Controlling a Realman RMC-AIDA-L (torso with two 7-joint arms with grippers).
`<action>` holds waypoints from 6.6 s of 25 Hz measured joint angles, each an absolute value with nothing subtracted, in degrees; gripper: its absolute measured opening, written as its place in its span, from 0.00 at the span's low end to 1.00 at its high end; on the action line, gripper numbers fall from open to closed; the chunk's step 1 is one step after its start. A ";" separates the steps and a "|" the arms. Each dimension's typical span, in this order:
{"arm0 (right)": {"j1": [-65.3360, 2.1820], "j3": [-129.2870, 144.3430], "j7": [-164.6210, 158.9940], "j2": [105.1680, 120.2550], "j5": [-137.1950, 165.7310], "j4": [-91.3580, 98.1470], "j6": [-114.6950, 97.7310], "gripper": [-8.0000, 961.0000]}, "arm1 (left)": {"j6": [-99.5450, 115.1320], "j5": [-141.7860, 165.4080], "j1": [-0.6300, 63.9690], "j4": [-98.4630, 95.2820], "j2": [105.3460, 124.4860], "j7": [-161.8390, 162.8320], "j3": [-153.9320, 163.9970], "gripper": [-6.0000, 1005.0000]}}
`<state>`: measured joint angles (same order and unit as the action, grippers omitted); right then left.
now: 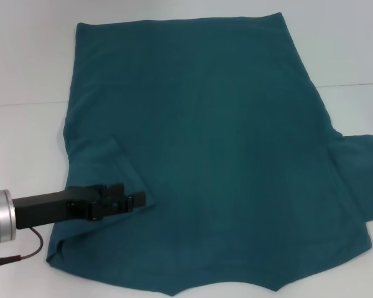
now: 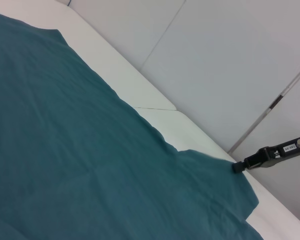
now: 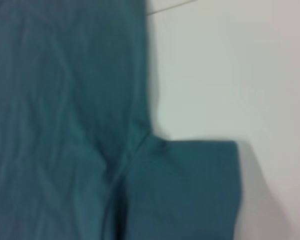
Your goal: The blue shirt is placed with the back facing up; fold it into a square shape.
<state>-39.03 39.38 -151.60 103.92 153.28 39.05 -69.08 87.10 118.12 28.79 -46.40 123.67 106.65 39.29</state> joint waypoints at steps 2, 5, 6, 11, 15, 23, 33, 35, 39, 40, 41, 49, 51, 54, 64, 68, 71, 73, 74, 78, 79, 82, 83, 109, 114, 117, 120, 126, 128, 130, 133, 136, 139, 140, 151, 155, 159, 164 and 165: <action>-39.20 39.38 -152.27 104.19 154.96 40.35 -69.08 0.04 | 87.10 118.12 28.73 -46.41 123.65 106.84 39.29 0.79; -39.98 39.38 -152.40 104.35 156.54 40.81 -69.09 0.04 | 87.10 118.12 28.71 -46.40 123.58 106.96 39.28 0.79; -40.25 39.38 -152.41 104.36 156.92 40.83 -69.08 0.04 | 87.10 118.12 28.71 -46.40 123.55 106.98 39.28 0.79; -41.44 39.46 -153.25 104.41 159.26 41.72 -69.30 0.04 | 87.10 118.12 28.58 -46.40 123.48 107.10 39.20 0.79; -41.63 39.67 -154.56 104.41 160.07 43.82 -70.29 0.04 | 87.10 118.12 28.54 -46.40 123.43 107.12 39.12 0.79; -43.58 39.50 -154.20 105.10 158.86 44.51 -75.65 0.04 | 86.64 118.12 28.55 -46.40 123.39 107.21 39.01 0.79; -50.87 40.35 -152.28 107.82 158.22 44.74 -82.69 0.06 | 85.77 118.12 28.65 -46.40 123.40 107.84 39.02 0.79; -52.22 40.89 -152.25 108.34 158.22 44.71 -82.72 0.07 | 85.62 118.12 28.66 -46.40 123.40 107.96 39.03 0.79; -54.88 41.37 -152.23 109.56 158.20 44.19 -82.36 0.09 | 84.75 118.12 28.76 -46.41 123.40 108.43 39.03 0.79; -54.88 41.37 -152.23 109.56 158.20 44.19 -82.36 0.09 | 84.57 118.12 28.77 -46.40 123.40 108.44 39.02 0.79; -55.37 41.42 -152.23 109.81 158.20 44.13 -82.29 0.09 | 84.42 118.12 28.77 -46.40 123.40 108.45 39.03 0.79; -57.43 44.26 -152.62 110.93 158.31 41.47 -80.22 0.13 | 83.47 118.12 28.62 -46.21 123.40 108.46 39.02 0.79; -57.56 45.46 -153.03 111.14 158.49 39.69 -78.66 0.14 | 83.35 118.12 28.60 -45.99 123.40 108.45 39.02 0.79; -57.60 45.93 -153.63 111.37 158.50 37.21 -76.09 0.15 | 83.06 118.12 28.58 -45.90 123.40 108.45 39.02 0.80; -54.51 44.40 -152.66 110.69 149.29 36.69 -74.03 0.19 | 82.75 118.12 28.54 -45.79 123.40 108.54 39.02 0.80; -52.73 44.34 -152.03 109.29 144.12 36.68 -75.12 0.21 | 82.90 118.12 28.46 -45.82 123.27 110.73 38.17 0.79; -50.98 43.66 -149.72 108.17 138.65 37.01 -77.20 0.28 | 83.81 118.12 28.24 -46.06 122.52 117.72 35.19 0.79; -49.81 42.95 -148.51 107.40 135.32 37.02 -78.67 0.36 | 85.23 118.14 27.74 -46.09 121.73 124.45 33.16 0.79; -49.36 42.74 -148.24 107.09 134.29 37.02 -79.20 0.39 | 86.07 118.25 27.30 -46.06 121.20 128.24 32.35 0.79; -48.30 42.39 -148.14 106.35 133.46 37.02 -79.72 0.58 | 87.68 120.94 24.70 -46.14 119.72 141.37 30.83 0.79; -48.20 42.39 -148.13 106.29 133.46 37.02 -79.73 0.63 | 88.15 121.85 24.21 -46.26 119.59 142.58 29.94 0.79; -48.10 42.37 -148.12 106.25 133.46 37.02 -79.76 0.73 | 89.34 124.64 23.03 -46.33 119.44 144.48 27.33 0.79; -48.10 42.41 -148.12 106.25 133.46 37.02 -79.77 0.75 | 89.57 125.52 22.87 -46.30 119.44 144.83 26.84 0.79; -47.38 43.24 -147.91 106.61 133.68 36.96 -79.99 0.81 | 86.16 133.52 22.65 -44.27 119.86 146.77 26.43 0.79; -47.13 43.24 -147.91 106.61 133.67 36.87 -79.99 0.81 | 84.58 133.67 23.23 -42.84 119.73 146.81 27.54 0.79; -46.92 43.25 -147.91 106.61 133.62 36.92 -80.01 0.81 | 83.40 133.61 23.83 -41.92 119.68 146.92 28.70 0.79; -46.77 43.22 -147.91 106.61 133.57 36.93 -80.12 0.81 | 82.54 133.53 24.84 -40.50 119.51 146.92 29.60 0.79; -46.73 43.17 -147.74 106.53 133.42 36.98 -80.41 0.81 | 82.14 133.61 26.98 -39.02 119.99 146.27 30.13 0.80; -46.65 43.00 -147.47 106.53 133.41 36.98 -80.57 0.81 | 82.14 133.43 27.41 -38.85 120.05 146.08 30.13 0.79; -46.61 42.94 -147.33 106.57 133.41 36.98 -80.69 0.81 | 82.14 133.29 27.86 -38.60 120.08 145.85 30.10 0.79; -46.45 42.86 -147.26 106.59 133.41 37.00 -80.74 0.81 | 82.14 133.25 27.97 -38.55 120.08 145.77 30.04 0.78; -46.30 42.82 -147.16 106.61 133.41 37.01 -80.77 0.81 | 82.07 133.17 28.00 -38.72 120.24 145.19 29.84 0.76; -46.13 42.71 -146.97 106.61 133.41 37.01 -80.78 0.81 | 81.88 133.13 28.05 -38.79 120.31 145.04 29.81 0.75; -46.11 42.69 -146.85 106.61 133.41 37.01 -80.88 0.81 | 81.80 133.14 28.07 -38.79 120.32 145.06 29.87 0.74; -45.27 42.22 -143.83 106.08 133.43 37.16 -84.30 0.81 | 82.66 132.27 28.26 -38.83 119.90 143.88 29.49 0.36; -43.12 42.10 -142.93 105.66 133.66 38.75 -85.93 0.81 | 83.04 132.07 28.44 -38.85 119.72 143.48 29.49 0.15; -39.57 42.09 -144.09 103.84 133.90 40.98 -90.96 0.81 | 82.87 132.05 28.55 -38.95 119.42 143.35 29.52 0.06; -35.77 40.33 -147.34 102.05 137.84 44.39 -95.10 0.81 | 82.33 132.02 29.18 -39.02 119.07 143.19 29.41 0.05; -35.24 39.35 -147.57 101.94 139.46 44.90 -95.38 0.81 | 82.17 132.02 29.40 -39.01 119.04 143.15 29.41 0.05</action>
